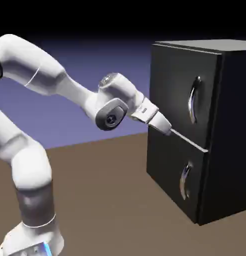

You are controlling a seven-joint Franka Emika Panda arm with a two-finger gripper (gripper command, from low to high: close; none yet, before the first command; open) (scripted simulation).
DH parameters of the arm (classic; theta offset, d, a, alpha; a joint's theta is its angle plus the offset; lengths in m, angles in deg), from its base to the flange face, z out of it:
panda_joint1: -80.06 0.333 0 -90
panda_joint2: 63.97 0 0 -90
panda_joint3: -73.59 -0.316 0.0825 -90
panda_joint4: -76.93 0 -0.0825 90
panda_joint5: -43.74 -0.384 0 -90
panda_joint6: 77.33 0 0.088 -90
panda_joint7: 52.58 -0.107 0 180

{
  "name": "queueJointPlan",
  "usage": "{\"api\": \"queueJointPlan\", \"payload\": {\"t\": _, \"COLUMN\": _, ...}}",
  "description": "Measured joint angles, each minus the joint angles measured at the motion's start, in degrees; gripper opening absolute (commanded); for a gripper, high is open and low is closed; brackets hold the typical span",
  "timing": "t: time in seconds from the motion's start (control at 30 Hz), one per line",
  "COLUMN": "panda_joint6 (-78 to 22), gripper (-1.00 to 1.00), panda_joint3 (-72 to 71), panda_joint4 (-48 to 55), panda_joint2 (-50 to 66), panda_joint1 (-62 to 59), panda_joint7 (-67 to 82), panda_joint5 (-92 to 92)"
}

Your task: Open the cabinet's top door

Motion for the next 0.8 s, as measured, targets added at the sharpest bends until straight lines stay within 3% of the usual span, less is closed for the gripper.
{"api": "queueJointPlan", "payload": {"t": 0.8, "panda_joint6": -4.36, "gripper": 0.0, "panda_joint3": 20.03, "panda_joint4": 6.65, "panda_joint2": -8.31, "panda_joint1": 17.36, "panda_joint7": 20.1, "panda_joint5": 59.8}}
